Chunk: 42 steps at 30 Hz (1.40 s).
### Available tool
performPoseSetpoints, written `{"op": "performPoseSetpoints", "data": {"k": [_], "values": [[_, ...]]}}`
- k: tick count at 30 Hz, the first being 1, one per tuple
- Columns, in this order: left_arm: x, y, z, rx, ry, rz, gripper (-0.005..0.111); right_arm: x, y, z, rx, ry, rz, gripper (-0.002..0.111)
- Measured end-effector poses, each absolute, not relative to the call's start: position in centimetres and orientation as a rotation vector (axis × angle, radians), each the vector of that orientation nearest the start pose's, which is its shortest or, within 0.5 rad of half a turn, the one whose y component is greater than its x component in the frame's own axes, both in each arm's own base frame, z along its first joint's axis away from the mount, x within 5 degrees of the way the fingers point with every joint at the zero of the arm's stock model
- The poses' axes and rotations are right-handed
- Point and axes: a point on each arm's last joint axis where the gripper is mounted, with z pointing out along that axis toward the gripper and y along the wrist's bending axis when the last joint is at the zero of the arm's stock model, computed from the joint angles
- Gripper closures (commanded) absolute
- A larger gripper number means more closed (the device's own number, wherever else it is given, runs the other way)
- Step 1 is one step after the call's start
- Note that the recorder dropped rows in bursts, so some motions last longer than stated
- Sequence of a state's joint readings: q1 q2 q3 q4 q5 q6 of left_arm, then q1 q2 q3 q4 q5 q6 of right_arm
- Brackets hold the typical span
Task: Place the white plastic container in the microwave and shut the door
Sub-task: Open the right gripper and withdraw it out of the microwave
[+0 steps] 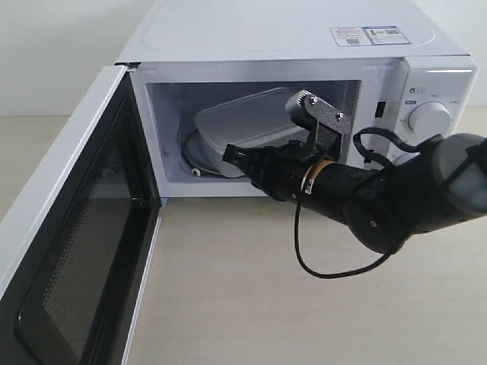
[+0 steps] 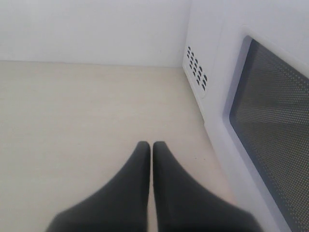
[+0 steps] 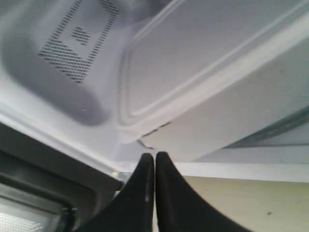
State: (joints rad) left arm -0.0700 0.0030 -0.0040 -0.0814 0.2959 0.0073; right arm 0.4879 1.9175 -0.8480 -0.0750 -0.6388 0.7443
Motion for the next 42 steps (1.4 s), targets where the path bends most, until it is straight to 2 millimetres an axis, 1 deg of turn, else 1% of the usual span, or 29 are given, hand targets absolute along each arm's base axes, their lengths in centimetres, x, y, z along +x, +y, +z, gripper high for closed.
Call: {"op": "performPoseSetpoints", "data": {"k": [2,5,6,8,10,11,12,13,14,15,18,21,24,27,30,35,42], "values": [[5.4,-0.6,18.8,0.017,1.779,-0.123,0.102,34.2,18.4,14.1,0.170,2.016,0.781,0.108],[5.4,-0.6,18.8,0.017,1.779,-0.123,0.102,36.3,19.4,13.9,0.182,2.008,0.772,0.108],[5.4,-0.6,18.8,0.017,1.779,-0.123,0.102,36.7,19.5,14.0,0.197,2.022,0.765,0.108],[5.4,-0.6,18.8,0.017,1.779,-0.123,0.102,36.4,19.4,13.4,0.185,2.100,0.728,0.108],[5.4,-0.6,18.8,0.017,1.779,-0.123,0.102,34.8,19.0,13.1,0.102,2.148,0.702,0.108],[5.4,-0.6,18.8,0.017,1.779,-0.123,0.102,33.2,18.6,13.4,0.042,2.130,0.714,0.108],[5.4,-0.6,18.8,0.017,1.779,-0.123,0.102,32.2,18.3,13.7,0.013,2.111,0.726,0.108],[5.4,-0.6,18.8,0.017,1.779,-0.123,0.102,30.0,17.4,14.2,-0.045,2.073,0.736,0.108],[5.4,-0.6,18.8,0.017,1.779,-0.123,0.102,28.9,16.8,14.7,-0.076,2.041,0.740,0.108],[5.4,-0.6,18.8,0.017,1.779,-0.123,0.102,26.8,15.8,15.6,-0.136,1.981,0.736,0.108],[5.4,-0.6,18.8,0.017,1.779,-0.123,0.102,23.8,14.3,17.3,-0.217,1.884,0.716,0.108],[5.4,-0.6,18.8,0.017,1.779,-0.123,0.102,21.5,13.1,18.5,-0.252,1.827,0.702,0.108],[5.4,-0.6,18.8,0.017,1.779,-0.123,0.102,20.3,12.4,19.9,-0.259,1.766,0.710,0.108],[5.4,-0.6,18.8,0.017,1.779,-0.123,0.102,19.8,12.2,21.4,-0.257,1.692,0.726,0.108],[5.4,-0.6,18.8,0.017,1.779,-0.123,0.102,19.4,12.0,22.3,-0.257,1.638,0.735,0.108],[5.4,-0.6,18.8,0.017,1.779,-0.123,0.102,19.2,11.9,22.9,-0.257,1.600,0.743,0.108],[5.4,-0.6,18.8,0.017,1.779,-0.123,0.102,19.2,11.9,22.9,-0.253,1.596,0.745,0.108]]}}
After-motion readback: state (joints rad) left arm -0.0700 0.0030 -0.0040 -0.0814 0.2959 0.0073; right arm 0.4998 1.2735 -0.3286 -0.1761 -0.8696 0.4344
